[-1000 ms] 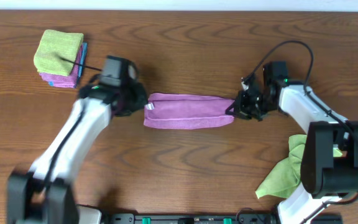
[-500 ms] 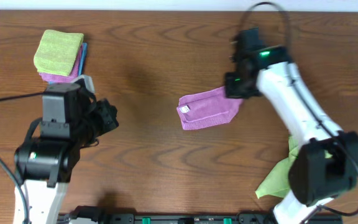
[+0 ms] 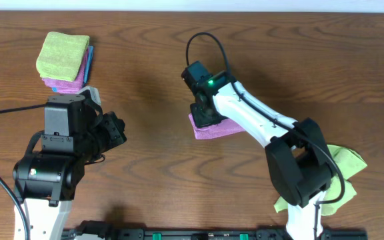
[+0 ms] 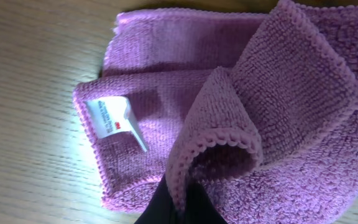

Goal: Fold the cloth
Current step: 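Fold the right end of the strip toward the left with the right gripper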

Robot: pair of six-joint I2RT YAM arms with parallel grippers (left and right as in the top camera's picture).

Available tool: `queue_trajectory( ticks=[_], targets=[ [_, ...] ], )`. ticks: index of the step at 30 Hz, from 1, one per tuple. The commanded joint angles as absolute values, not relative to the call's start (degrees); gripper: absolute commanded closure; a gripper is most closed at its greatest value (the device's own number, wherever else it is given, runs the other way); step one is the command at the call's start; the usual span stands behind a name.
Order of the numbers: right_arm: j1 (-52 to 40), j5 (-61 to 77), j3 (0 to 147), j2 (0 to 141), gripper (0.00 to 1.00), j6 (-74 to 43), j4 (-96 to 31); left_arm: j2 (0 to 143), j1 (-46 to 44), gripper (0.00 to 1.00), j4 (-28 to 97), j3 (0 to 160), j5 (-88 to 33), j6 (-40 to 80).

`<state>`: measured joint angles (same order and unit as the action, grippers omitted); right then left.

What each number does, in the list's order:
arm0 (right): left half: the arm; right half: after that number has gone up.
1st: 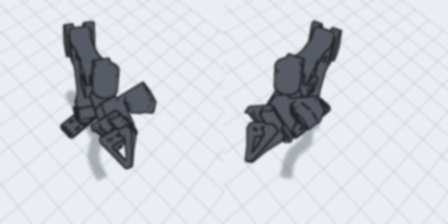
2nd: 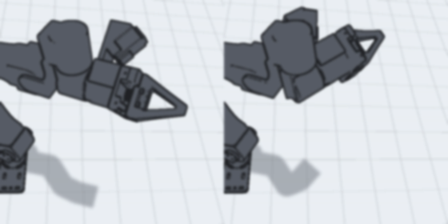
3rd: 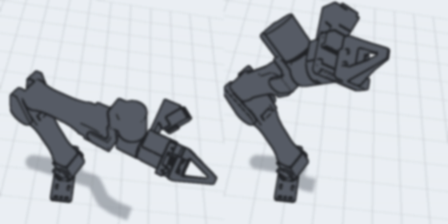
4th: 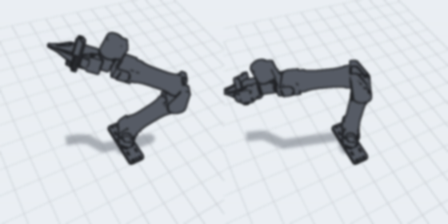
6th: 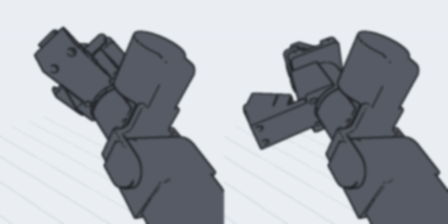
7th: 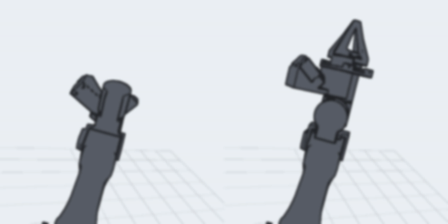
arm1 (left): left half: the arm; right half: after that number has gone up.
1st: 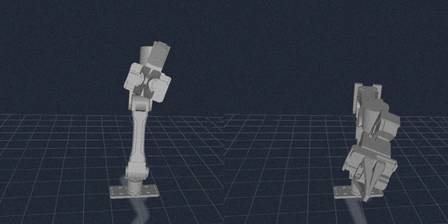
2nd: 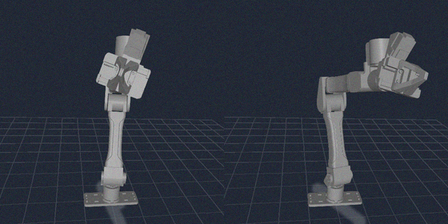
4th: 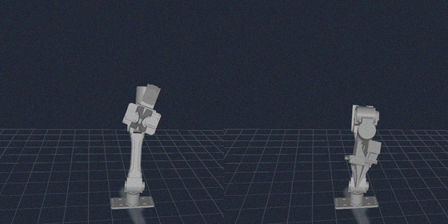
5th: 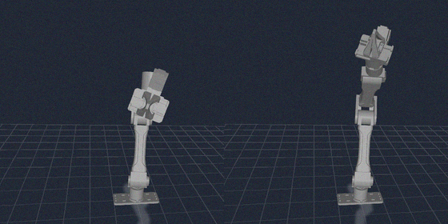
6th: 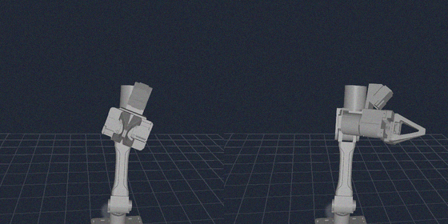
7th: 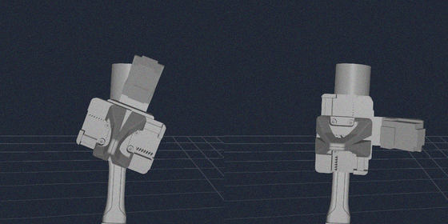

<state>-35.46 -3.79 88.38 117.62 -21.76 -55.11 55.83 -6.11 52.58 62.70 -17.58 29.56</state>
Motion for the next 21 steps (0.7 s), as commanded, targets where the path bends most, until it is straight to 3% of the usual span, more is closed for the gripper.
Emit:
queue_trajectory(
  ticks=[1,6,7,8,9,10,12,15,16,17,18,19,21],
  targets=[
    [-36.1,-2.2,88.4,117.1,0.98,-23.2,-54.6,56.1,-5.9,0.94,53.0,63.2,-16.9,28.3],
    [-36.1,10.5,88.4,117.1,0.93,-23.3,-53.7,56.2,-5.9,0.94,53.6,63.1,-15.0,28.3],
    [-36.1,14.0,88.4,117.0,0.82,-23.2,-52.8,56.2,-5.9,0.94,53.7,63.1,-14.2,28.3],
    [-36.0,15.9,88.5,117.0,0.57,-23.1,-52.4,56.3,-5.9,0.94,53.8,63.0,-13.6,28.3],
    [-35.8,17.1,88.7,116.9,0.4,-23.0,-52.4,56.4,-5.9,0.94,53.8,63.0,-13.1,28.3],
    [-35.3,18.3,89.2,116.8,0.36,-22.3,-52.7,56.6,-5.9,0.92,54.0,63.0,-12.8,28.3],
    [-34.1,21.3,90.5,116.2,0.18,-20.6,-53.9,57.5,-5.9,0.84,54.0,62.9,-12.3,28.3],
    [-31.8,23.6,93.5,114.1,0.15,-19.1,-56.8,59.9,-5.9,0.72,53.1,61.7,-11.8,28.3],
    [-30.9,23.6,94.7,112.9,0.17,-18.1,-58.2,61.1,-5.9,0.71,52.5,61.1,-12.1,28.3],
    [-29.9,23.6,95.6,111.7,0.33,-16.9,-59.2,62.4,-6.0,0.69,51.9,60.4,-12.5,28.4],
    [-29.1,23.3,96.1,110.5,0.71,-16.1,-59.9,63.9,-6.1,0.67,51.2,59.8,-13.4,28.3],
    [-28.1,22.2,96.4,109.3,0.98,-15.8,-60.6,65.5,-6.1,0.64,50.1,59.2,-15.1,28.3],
    [-25.3,16.3,96.5,106.3,0.98,-16.2,-62.4,69.5,-6.1,0.5,46.3,57.3,-20.3,28.3]
  ],
)
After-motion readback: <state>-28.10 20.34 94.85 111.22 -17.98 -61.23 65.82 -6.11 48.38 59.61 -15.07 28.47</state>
